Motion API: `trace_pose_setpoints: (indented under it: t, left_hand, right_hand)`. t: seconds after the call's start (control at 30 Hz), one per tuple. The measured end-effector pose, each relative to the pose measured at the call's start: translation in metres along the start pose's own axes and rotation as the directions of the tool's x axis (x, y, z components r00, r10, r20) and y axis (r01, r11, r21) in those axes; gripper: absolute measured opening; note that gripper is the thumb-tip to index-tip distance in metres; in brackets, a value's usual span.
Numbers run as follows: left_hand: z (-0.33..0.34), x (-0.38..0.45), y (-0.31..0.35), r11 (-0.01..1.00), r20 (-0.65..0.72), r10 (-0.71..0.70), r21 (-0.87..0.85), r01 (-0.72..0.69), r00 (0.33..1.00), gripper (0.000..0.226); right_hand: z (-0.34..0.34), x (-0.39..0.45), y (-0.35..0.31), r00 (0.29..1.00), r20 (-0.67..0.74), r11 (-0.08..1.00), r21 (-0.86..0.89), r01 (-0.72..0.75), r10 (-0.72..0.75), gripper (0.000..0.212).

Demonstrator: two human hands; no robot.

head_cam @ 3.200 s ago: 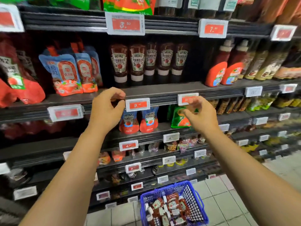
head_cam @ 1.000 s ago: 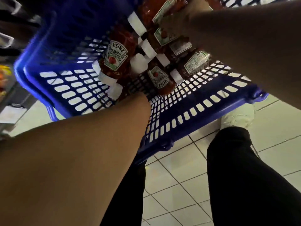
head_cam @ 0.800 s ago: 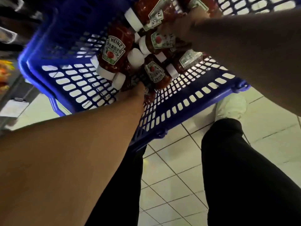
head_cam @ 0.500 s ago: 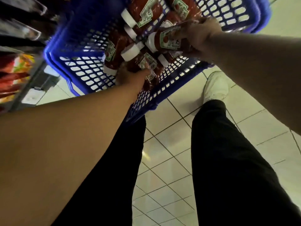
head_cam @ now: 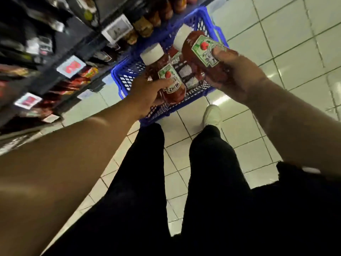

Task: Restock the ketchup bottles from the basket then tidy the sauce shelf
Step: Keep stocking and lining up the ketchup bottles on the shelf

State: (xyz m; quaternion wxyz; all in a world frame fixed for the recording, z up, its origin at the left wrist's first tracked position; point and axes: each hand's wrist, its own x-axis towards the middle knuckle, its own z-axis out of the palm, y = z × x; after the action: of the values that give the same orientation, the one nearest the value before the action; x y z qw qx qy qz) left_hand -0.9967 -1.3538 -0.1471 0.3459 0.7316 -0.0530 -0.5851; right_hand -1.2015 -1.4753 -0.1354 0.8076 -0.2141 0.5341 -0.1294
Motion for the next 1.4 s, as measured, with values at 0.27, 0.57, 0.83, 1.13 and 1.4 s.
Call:
trace_pose_setpoints:
  t: [0.27, 0.57, 0.83, 1.13, 1.4]
  left_hand:
    - [-0.001, -0.161, 0.105, 0.871, -0.01, 0.084, -0.486, -0.078, 0.996, 0.047]
    - [-0.038, -0.298, 0.21, 0.689, 0.066, 0.522, -0.621, -0.374, 0.851, 0.044]
    - [-0.119, -0.396, 0.287, 0.507, -0.051, 0.777, -0.54, -0.672, 0.627, 0.059]
    - [-0.258, -0.462, 0.341, 0.484, -0.127, 0.827, -0.335, -0.808, 0.548, 0.069]
    - [-0.347, -0.481, 0.405, 0.416, -0.169, 0.892, -0.052, -0.908, 0.419, 0.063]
  right_hand:
    - [0.053, -0.134, -0.102, 0.969, 0.242, 0.989, -0.12, 0.083, -0.052, 0.047]
    - [0.14, -0.251, -0.217, 0.847, 0.429, 0.938, 0.0, 0.347, -0.313, 0.029]
    - [0.267, -0.331, -0.246, 0.689, 0.541, 0.871, 0.212, 0.443, -0.483, 0.029]
    - [0.404, -0.37, -0.253, 0.546, 0.591, 0.794, 0.318, 0.518, -0.593, 0.047]
    - [0.47, -0.369, -0.272, 0.544, 0.482, 0.722, 0.369, 0.586, -0.687, 0.028]
